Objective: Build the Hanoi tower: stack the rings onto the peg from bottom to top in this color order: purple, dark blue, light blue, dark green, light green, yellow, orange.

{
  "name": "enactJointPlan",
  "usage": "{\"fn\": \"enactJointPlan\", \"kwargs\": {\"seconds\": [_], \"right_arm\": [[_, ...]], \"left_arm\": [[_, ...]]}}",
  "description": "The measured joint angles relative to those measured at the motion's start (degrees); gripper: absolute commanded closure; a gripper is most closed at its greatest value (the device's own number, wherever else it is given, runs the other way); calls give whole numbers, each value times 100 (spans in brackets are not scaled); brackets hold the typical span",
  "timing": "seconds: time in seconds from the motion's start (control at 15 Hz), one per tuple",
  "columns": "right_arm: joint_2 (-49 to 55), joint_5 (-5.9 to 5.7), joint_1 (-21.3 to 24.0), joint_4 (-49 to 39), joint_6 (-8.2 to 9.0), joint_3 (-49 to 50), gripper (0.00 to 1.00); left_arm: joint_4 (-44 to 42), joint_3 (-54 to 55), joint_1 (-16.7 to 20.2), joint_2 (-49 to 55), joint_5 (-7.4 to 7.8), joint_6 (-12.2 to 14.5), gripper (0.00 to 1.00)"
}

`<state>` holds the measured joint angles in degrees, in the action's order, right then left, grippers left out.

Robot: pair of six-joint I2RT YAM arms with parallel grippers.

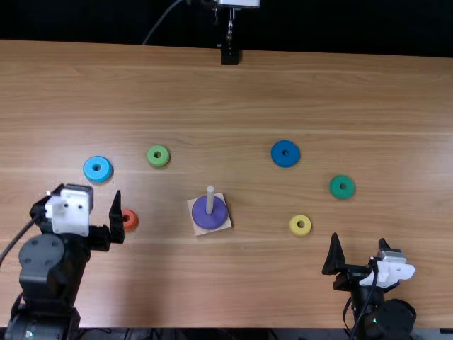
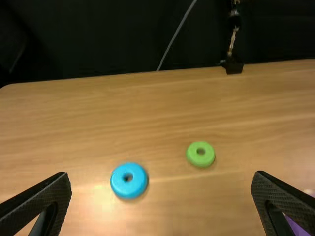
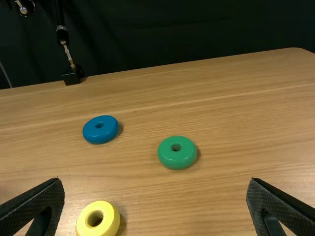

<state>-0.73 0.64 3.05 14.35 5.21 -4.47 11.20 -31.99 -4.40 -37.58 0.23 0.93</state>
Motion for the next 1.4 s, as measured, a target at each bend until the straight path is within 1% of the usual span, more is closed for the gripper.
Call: {"fn": "enactJointPlan", "kwargs": {"seconds": [0.27,0.4,0.53,0.6,0.8,0.87,0.93,1.13,1.27,1.4], "right_arm": [[0,0,0,0,2,0,0],[0,-2,2,0,2,0,0],[0,0,0,-2,0,0,0],[2,-2,2,2,2,0,0],[0,0,0,13,0,-2,0],[0,0,2,13,2,-2,0],[0,0,2,11,0,-2,0],[0,-2,2,13,0,-2,0],[0,-2,2,11,0,-2,0],[0,0,2,13,2,-2,0]], "left_arm": [[17,1622,-9,1805,-4,52,0],[26,2262,-9,2439,0,55,0],[199,2632,-9,2903,-4,57,0],[232,2726,-9,3082,-17,57,0],[136,2778,-9,3480,-227,57,0],[184,2778,2,3582,-267,61,0],[284,2758,46,3672,-273,59,0],[503,2730,417,3692,-282,59,0],[632,2695,439,3692,-284,57,0],[990,2603,439,3692,-286,57,0]]}}
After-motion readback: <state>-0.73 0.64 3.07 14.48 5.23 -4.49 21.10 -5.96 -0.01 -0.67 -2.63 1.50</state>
